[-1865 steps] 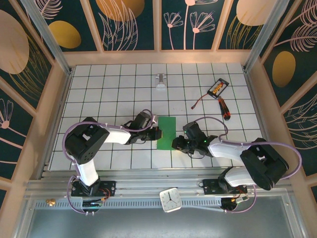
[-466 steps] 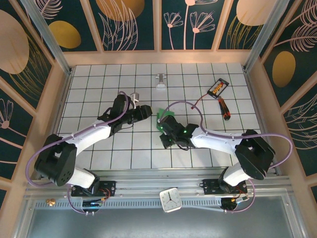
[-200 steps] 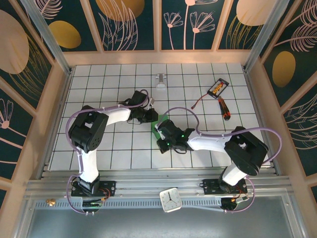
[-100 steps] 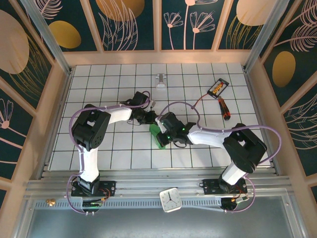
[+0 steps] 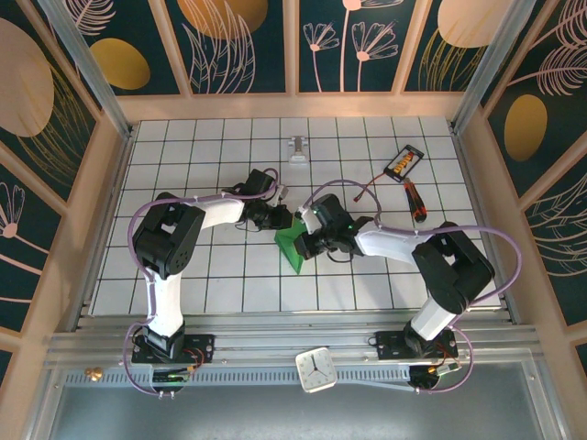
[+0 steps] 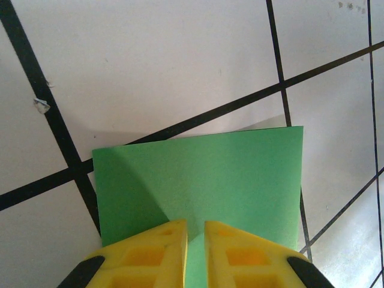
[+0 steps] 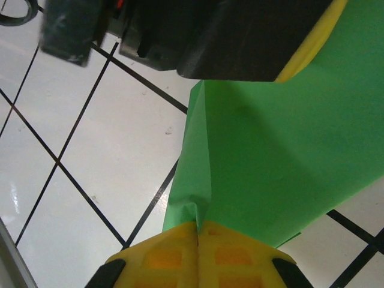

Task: Fold a paper plane with a square sheet of paper (pick it up from the middle)
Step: Third fold the triangle at the center of the table.

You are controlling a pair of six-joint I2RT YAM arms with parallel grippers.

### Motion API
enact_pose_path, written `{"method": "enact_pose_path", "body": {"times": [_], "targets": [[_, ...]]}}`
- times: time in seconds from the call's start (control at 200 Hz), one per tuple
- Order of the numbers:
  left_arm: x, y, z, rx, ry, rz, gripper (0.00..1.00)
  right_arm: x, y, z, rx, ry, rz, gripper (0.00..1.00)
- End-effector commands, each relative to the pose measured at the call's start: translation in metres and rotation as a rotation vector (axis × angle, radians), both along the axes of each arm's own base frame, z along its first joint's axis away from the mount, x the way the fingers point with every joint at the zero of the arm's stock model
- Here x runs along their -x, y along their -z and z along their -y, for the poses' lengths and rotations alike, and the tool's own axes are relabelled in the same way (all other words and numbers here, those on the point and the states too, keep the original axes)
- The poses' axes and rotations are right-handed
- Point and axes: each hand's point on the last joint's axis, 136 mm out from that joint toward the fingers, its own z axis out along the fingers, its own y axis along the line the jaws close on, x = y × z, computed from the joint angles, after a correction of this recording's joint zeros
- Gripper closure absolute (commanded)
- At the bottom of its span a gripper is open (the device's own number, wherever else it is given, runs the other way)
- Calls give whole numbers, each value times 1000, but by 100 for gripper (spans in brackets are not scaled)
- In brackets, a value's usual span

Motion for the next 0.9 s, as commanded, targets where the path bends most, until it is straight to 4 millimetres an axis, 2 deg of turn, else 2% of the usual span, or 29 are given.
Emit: {"method": "enact_pose_path", "body": {"times": [0.0, 0.34, 0.896], "targets": [[10, 17, -6, -32, 8, -44, 83, 7, 4, -1, -70, -22, -71, 94], [8, 16, -5, -34, 6, -39, 83, 9, 3, 1, -189, 6, -149, 91], [9, 18, -8, -49, 4, -39, 84, 5, -2, 7, -295, 92, -176, 86]]}}
